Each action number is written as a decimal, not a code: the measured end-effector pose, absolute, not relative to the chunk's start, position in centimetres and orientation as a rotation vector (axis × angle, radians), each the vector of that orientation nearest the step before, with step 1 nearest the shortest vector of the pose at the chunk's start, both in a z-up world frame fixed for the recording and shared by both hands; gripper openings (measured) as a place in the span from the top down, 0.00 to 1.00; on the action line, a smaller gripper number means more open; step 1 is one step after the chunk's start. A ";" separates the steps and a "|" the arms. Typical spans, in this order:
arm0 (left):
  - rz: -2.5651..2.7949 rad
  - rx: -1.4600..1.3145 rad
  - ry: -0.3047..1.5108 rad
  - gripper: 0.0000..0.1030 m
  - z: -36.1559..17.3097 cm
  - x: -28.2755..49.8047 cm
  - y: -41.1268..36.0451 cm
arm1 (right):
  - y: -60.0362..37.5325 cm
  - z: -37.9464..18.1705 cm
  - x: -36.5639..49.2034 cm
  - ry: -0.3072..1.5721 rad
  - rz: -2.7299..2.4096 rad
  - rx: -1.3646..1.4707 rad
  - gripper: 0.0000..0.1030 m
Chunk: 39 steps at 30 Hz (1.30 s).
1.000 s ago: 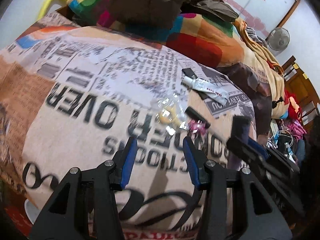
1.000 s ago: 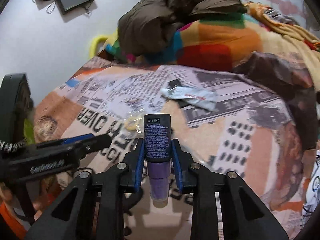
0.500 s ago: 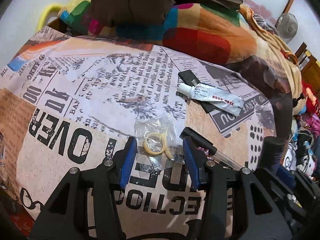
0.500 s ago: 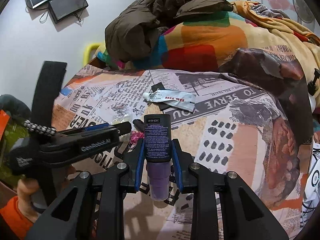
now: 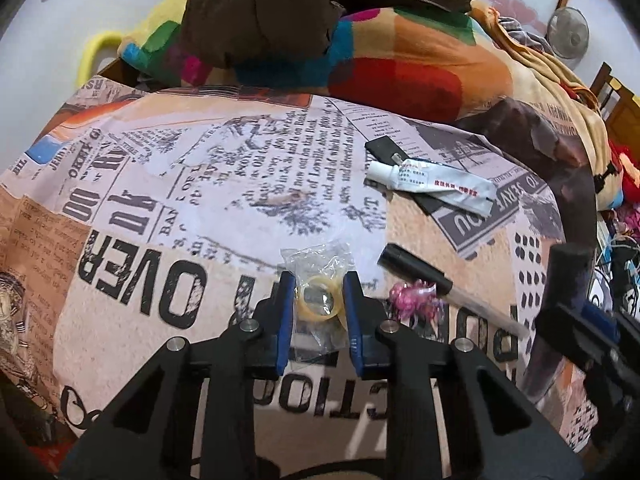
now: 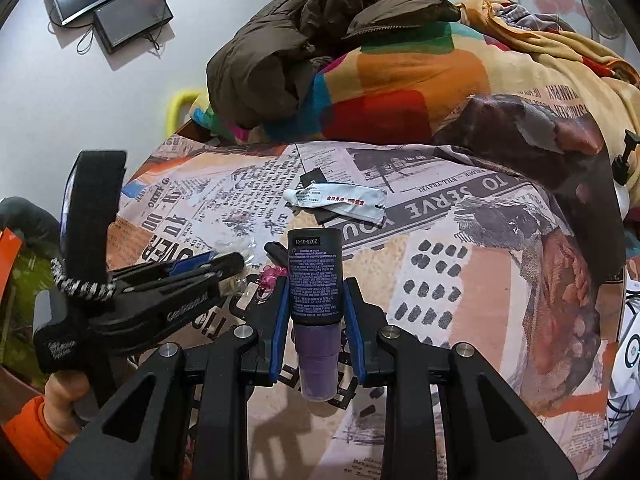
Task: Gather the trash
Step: 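Carry the purple tube and clear bag over the white bin with both tools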
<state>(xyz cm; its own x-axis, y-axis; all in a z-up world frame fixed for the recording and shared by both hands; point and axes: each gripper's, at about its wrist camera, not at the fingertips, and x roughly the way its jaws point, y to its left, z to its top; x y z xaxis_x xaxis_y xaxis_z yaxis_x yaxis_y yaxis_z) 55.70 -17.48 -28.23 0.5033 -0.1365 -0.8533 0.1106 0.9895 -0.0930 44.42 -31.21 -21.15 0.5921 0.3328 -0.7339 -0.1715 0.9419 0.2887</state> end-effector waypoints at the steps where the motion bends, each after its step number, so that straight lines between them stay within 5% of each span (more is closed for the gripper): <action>1: -0.153 -0.030 1.032 0.78 -28.1 55.4 -17.4 | -31.0 -21.0 44.4 0.889 0.294 0.192 0.77; 25: -0.118 -0.066 0.778 0.78 -12.5 41.9 -6.1 | -22.5 -10.8 38.4 0.738 0.391 0.104 0.77; 39: -0.012 -0.115 0.660 0.78 -8.0 33.2 3.5 | -12.8 -6.7 33.3 0.669 0.536 0.021 0.77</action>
<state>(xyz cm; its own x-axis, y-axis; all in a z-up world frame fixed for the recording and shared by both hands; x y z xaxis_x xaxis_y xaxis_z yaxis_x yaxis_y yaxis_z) 33.15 3.54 -7.96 0.7899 -0.0479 -0.6113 -0.0253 0.9935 -0.1106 33.33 -12.84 -6.68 0.6543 0.4797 -0.5847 -0.4664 0.8645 0.1873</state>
